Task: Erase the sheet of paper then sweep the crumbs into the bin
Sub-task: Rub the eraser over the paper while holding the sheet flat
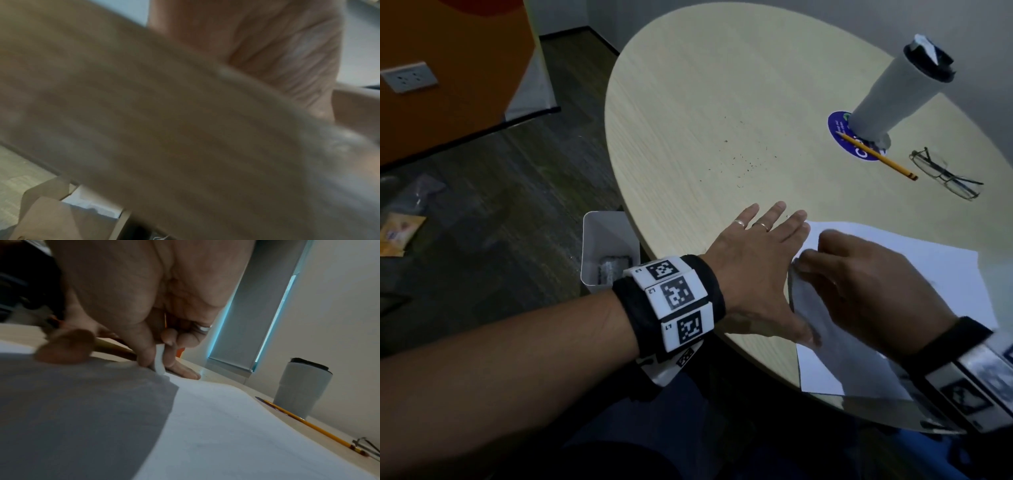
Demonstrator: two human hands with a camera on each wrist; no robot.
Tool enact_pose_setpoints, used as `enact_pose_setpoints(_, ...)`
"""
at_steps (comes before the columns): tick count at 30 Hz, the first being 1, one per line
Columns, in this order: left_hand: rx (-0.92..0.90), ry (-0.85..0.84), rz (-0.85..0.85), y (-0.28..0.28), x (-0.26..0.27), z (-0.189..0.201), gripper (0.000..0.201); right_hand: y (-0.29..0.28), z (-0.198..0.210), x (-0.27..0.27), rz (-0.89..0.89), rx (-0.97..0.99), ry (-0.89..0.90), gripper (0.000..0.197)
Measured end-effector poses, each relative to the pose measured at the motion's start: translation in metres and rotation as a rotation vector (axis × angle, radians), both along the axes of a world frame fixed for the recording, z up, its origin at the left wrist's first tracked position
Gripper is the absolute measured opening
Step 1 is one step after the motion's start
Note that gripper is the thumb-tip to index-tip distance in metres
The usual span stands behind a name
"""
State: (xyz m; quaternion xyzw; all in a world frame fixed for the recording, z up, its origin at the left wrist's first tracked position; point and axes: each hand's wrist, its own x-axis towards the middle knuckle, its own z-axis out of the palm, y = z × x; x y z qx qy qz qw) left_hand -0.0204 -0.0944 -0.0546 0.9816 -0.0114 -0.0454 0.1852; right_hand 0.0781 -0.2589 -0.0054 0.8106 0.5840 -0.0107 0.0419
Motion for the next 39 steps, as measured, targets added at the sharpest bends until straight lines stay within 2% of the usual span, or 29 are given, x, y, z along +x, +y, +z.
enact_pose_setpoints(4,0.019,0.015,0.0,-0.002,0.0,-0.001,0.14,-0.022,0.013,-0.009,0.116,-0.074,0.089,0.009)
enact_pose_setpoints(10,0.029,0.022,-0.014,-0.001,-0.001,0.002,0.143,0.002,0.003,0.01,-0.012,0.039,0.05,0.016)
enact_pose_setpoints(16,0.063,0.031,-0.004,-0.004,0.001,0.001,0.14,-0.026,0.018,-0.015,0.186,-0.093,0.127,0.005)
enact_pose_setpoints(21,0.041,0.043,-0.013,-0.004,-0.001,0.004,0.144,-0.006,0.009,-0.002,0.032,0.009,0.056,0.015)
enact_pose_setpoints(26,0.046,0.026,-0.006,-0.003,0.0,0.002,0.141,-0.034,0.013,-0.023,0.11,-0.087,0.145,0.017)
enact_pose_setpoints(28,0.033,0.029,-0.011,-0.002,0.0,0.002,0.143,-0.05,0.019,-0.024,0.01,-0.016,0.21,0.015)
enact_pose_setpoints(30,0.017,0.02,-0.016,-0.002,-0.002,0.0,0.144,-0.063,0.02,-0.023,-0.191,0.197,0.277,0.004)
enact_pose_setpoints(32,0.007,-0.011,-0.027,-0.002,-0.003,-0.002,0.143,-0.074,0.013,-0.027,-0.429,0.424,0.351,0.01)
enact_pose_setpoints(34,0.002,-0.03,-0.063,-0.004,-0.006,-0.001,0.139,-0.08,0.001,-0.038,-0.594,0.502,0.447,0.01)
enact_pose_setpoints(36,0.01,-0.026,-0.092,-0.006,-0.009,0.002,0.139,-0.083,-0.01,-0.049,-0.678,0.524,0.501,0.01)
enact_pose_setpoints(39,0.025,0.021,-0.08,-0.01,-0.012,0.002,0.145,-0.079,-0.02,-0.058,-0.683,0.593,0.518,0.01)
